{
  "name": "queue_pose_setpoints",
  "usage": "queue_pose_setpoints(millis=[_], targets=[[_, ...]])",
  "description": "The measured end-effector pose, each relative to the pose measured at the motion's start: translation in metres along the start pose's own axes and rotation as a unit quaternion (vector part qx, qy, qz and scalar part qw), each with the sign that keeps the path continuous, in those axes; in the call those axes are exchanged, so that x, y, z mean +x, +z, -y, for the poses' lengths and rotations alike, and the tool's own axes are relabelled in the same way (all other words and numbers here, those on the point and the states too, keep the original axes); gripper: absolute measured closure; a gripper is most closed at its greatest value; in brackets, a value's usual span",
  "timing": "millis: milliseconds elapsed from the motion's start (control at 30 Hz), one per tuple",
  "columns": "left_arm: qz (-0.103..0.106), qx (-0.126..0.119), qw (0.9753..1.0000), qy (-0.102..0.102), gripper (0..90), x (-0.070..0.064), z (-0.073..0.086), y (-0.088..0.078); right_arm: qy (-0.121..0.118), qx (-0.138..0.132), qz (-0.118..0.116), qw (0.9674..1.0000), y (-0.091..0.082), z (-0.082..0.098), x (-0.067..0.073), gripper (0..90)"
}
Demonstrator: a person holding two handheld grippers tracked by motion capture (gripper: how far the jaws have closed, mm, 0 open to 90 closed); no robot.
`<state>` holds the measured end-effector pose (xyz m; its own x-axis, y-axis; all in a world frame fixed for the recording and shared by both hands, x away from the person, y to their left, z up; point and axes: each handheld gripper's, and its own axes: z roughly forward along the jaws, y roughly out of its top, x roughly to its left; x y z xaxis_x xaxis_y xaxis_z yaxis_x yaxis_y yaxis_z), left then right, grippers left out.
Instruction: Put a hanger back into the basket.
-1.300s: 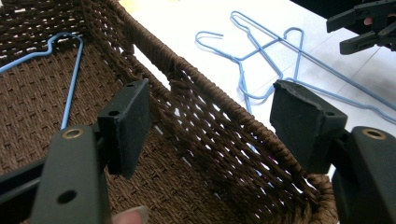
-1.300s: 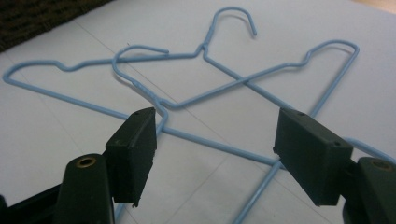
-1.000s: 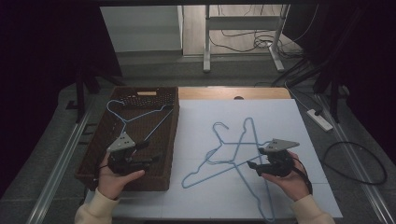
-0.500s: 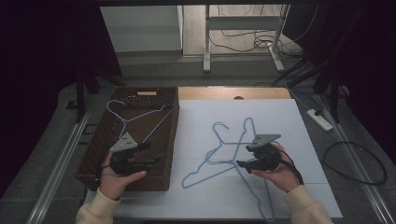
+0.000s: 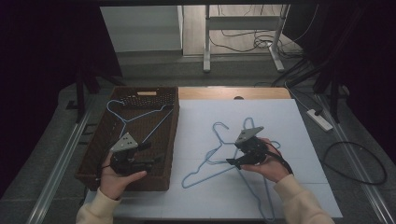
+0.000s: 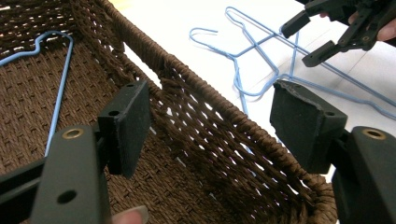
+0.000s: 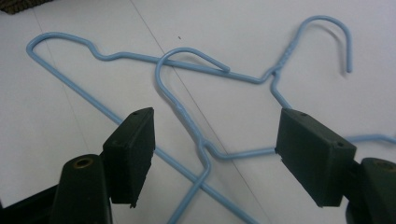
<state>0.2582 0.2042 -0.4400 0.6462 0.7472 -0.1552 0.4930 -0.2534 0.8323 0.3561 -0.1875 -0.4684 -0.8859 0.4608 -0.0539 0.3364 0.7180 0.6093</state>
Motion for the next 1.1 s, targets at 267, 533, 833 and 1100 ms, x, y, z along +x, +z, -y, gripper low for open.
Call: queue_pose_setpoints(millis=[267,533,833,1100], targets=[[0.002,-0.001,1.0000,0.001,29.6,0.000,0.000,0.000,-0.022,0.052,-0.025,0.9981,0.025,-0.012,-0.001,27.4],[0.002,0.000,1.0000,0.002,29.6,0.000,0.000,0.001,-0.061,0.099,-0.047,0.9921,0.046,-0.019,0.001,37.8],[0.002,0.000,1.0000,0.002,29.6,0.000,0.001,0.001,-0.091,0.146,-0.064,0.9830,0.063,-0.028,0.002,54.1],[0.002,0.000,1.0000,0.003,29.7,-0.001,0.000,0.001,-0.118,0.173,-0.082,0.9744,0.066,-0.036,0.001,79.8]])
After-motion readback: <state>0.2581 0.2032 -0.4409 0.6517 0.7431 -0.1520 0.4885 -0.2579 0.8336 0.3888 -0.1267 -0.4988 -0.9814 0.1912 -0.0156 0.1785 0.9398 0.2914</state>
